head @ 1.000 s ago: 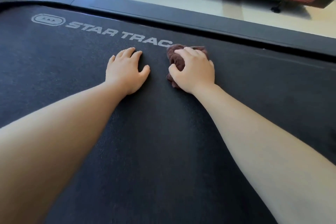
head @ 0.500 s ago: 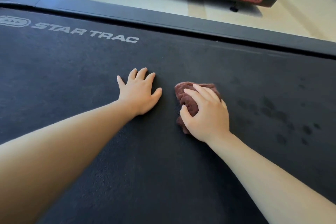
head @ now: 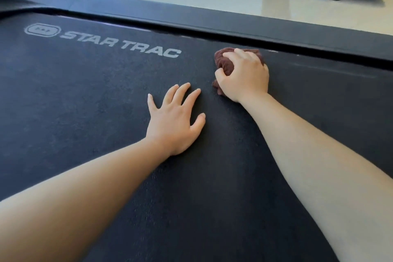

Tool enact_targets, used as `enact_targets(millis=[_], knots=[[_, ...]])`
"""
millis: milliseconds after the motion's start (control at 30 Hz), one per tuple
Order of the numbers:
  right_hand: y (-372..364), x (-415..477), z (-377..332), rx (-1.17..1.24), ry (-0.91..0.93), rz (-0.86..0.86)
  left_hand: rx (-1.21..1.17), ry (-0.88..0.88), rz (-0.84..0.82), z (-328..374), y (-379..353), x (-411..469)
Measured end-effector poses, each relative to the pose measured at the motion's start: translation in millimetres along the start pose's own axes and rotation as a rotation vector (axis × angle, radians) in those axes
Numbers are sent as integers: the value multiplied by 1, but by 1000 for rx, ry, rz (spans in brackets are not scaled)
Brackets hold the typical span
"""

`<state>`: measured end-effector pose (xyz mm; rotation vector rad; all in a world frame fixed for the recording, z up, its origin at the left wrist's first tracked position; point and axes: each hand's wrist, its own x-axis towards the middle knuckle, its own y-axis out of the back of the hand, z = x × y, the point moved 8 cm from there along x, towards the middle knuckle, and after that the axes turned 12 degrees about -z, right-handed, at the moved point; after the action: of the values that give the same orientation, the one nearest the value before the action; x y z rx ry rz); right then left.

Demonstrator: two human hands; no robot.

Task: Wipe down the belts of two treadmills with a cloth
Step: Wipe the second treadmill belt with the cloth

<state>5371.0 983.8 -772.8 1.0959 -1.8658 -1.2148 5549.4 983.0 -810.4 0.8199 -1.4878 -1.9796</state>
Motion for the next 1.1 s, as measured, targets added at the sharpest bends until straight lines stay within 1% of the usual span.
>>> enact_targets(millis=[200,300,400,567,733,867,967,1033,1100], knots=[[-7,73,-6,6,43,-51,-7,21,16,-3,2,0],[-10,79,-7,0,53,-68,-12,28,10,-3,4,1],[-11,63,-6,-25,79,-104,-5,25,6,-3,4,0],[-5,9,3,-16,49,-57,-13,16,30,-4,3,1],[2,-69,8,-1,-7,-43,-6,4,46,-4,4,1],[10,-148,15,5,-89,-47,29,-41,-10,3,0,-7],[16,-209,16,-4,-170,-34,58,-134,-62,21,-1,-25],[16,-239,14,-20,-210,-27,71,-182,-87,34,-8,-40],[15,-254,13,-30,-236,-7,69,-176,-93,40,-16,-50]])
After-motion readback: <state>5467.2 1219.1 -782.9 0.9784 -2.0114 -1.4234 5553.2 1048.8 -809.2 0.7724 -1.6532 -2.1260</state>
